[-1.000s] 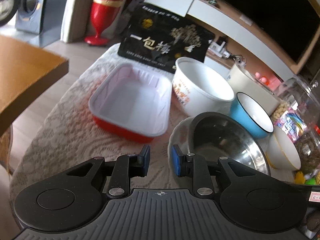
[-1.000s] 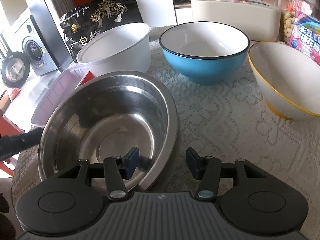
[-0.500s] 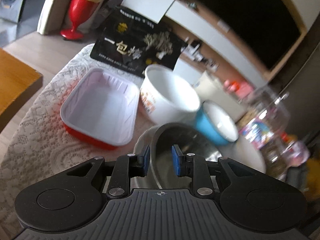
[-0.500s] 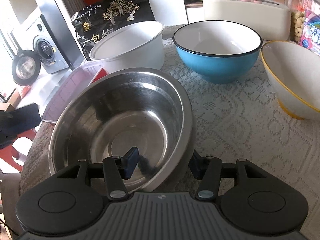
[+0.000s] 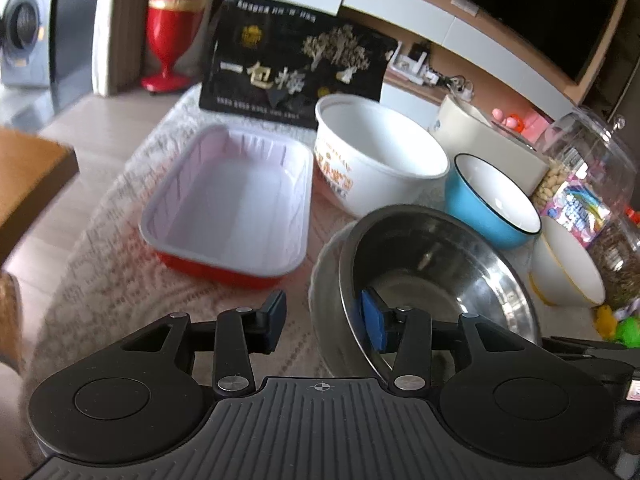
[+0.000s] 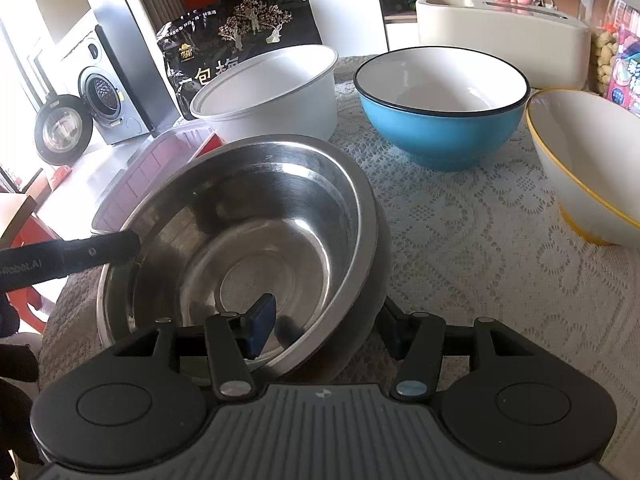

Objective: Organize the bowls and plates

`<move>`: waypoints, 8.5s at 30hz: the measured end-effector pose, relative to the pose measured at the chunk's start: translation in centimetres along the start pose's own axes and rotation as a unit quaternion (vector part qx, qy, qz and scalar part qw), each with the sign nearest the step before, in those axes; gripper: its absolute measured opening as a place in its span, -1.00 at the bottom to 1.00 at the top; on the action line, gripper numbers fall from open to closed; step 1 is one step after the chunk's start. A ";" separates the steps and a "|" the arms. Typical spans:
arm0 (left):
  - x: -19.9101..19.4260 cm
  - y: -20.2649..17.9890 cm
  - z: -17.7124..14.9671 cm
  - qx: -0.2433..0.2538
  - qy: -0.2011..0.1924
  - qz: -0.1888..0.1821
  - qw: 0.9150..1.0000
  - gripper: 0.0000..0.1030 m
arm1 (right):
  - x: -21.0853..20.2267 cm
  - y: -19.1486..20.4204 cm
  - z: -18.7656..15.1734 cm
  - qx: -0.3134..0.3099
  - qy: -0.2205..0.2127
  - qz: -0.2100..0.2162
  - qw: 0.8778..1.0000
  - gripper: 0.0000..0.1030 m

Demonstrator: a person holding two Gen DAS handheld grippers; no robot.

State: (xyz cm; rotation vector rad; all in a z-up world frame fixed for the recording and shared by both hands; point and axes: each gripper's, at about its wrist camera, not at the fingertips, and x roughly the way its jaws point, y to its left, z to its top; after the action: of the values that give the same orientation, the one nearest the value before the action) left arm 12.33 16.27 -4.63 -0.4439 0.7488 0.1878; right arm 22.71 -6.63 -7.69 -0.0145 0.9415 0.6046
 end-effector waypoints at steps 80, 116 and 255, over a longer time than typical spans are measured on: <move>10.6 -23.5 3.9 0.058 0.051 -0.115 0.990 -0.11 | -8.4 -22.3 6.5 0.136 -0.071 -0.092 0.984 0.13; 7.7 -23.8 -4.1 0.069 0.107 -0.097 0.987 -0.23 | -7.7 -21.1 0.6 0.177 0.038 -0.019 0.983 -0.34; 21.7 -25.5 7.8 0.152 0.155 -0.086 0.972 -0.14 | 1.2 -24.4 10.8 0.186 0.067 0.023 0.980 -0.38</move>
State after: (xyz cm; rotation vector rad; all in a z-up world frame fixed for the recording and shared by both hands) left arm 40.91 -2.71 -6.47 -0.2456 1.0233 -0.1619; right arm 43.45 -23.55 -8.10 0.3048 1.1771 0.4658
